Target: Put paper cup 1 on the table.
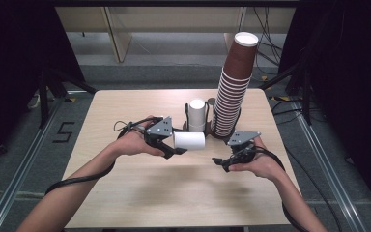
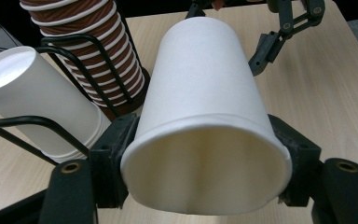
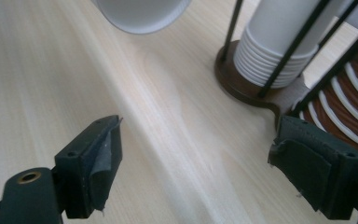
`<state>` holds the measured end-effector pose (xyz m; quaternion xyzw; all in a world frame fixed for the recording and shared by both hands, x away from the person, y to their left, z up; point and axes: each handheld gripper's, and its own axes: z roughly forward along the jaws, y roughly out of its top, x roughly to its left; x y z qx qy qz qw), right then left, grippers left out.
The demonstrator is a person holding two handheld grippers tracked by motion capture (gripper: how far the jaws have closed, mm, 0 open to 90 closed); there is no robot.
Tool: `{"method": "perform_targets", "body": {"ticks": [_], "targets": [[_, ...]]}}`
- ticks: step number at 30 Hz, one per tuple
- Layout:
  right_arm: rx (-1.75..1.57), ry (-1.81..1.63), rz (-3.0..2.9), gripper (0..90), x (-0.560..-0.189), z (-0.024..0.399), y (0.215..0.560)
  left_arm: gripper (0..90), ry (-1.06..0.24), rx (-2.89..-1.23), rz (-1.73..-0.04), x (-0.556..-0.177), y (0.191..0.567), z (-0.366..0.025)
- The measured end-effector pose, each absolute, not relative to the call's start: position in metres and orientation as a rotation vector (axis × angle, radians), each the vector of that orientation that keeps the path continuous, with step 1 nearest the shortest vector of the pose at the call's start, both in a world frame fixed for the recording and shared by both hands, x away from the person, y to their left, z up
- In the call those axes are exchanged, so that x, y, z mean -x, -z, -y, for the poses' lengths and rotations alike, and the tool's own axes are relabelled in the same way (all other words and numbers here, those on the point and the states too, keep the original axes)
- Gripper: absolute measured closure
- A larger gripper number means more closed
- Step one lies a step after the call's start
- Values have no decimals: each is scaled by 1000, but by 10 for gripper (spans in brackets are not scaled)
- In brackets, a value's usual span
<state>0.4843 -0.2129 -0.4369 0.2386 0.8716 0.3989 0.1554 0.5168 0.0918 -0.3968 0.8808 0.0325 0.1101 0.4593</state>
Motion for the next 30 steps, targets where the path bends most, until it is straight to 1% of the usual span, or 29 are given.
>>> {"method": "perform_targets", "body": {"ticks": [7, 13, 14, 20, 22, 30], "targets": [[-514, -1096, -2591, 172, -490, 208, 428, 334, -234, -2240, -53, -519, 395, -88], [-424, -1035, -2667, 167, -495, 197, 422, 335, -235, -2357, -9, -518, 393, -84], [-464, -1031, -2679, 166, -494, 195, 422, 334, -238, -2377, 1, -519, 393, -84], [-353, -997, -2695, 169, -499, 185, 421, 333, -225, -2471, 28, -516, 391, -79], [-363, -995, -2706, 170, -499, 181, 419, 332, -230, -2505, 60, -517, 389, -78], [-335, -974, -2729, 170, -498, 167, 416, 333, -254, -2582, 123, -516, 385, -70]]}}
